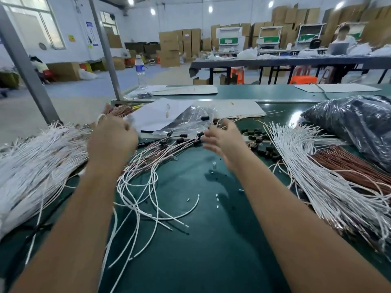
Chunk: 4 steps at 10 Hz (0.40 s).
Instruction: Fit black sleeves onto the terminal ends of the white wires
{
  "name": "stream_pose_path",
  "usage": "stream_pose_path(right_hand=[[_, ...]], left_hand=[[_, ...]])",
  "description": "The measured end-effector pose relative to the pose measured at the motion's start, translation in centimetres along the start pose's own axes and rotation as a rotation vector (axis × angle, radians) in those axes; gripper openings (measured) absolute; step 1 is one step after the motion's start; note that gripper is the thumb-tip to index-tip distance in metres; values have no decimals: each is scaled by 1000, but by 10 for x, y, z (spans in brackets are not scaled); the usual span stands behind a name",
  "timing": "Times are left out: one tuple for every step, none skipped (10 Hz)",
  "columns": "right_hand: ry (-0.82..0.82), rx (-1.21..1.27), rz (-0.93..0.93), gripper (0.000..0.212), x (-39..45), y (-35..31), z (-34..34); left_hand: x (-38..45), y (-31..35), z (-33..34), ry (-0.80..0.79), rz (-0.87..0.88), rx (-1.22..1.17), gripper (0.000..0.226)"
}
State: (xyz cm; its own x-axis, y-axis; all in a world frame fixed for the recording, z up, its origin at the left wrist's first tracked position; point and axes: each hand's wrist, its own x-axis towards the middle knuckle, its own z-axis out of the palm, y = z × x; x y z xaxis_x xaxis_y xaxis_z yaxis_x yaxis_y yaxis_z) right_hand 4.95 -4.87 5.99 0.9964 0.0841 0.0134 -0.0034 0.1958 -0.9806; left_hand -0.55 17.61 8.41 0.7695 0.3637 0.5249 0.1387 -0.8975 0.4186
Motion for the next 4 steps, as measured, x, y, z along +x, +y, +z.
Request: stream_pose_path(right_hand=[[-58,-231,62,44,2,22,11],[-82,-269,91,27,4,34,12],[-107,-323,63,22,3,32,9],[-105,-304,21,21,1,28,7]], left_hand=[[-20,-18,43,-263,-32,281,21],[-23,-26,50,-309,-67,326,18],[-8,-18,40,-358,-99,366,11],[-2,-2,33,-236,49,393,23]])
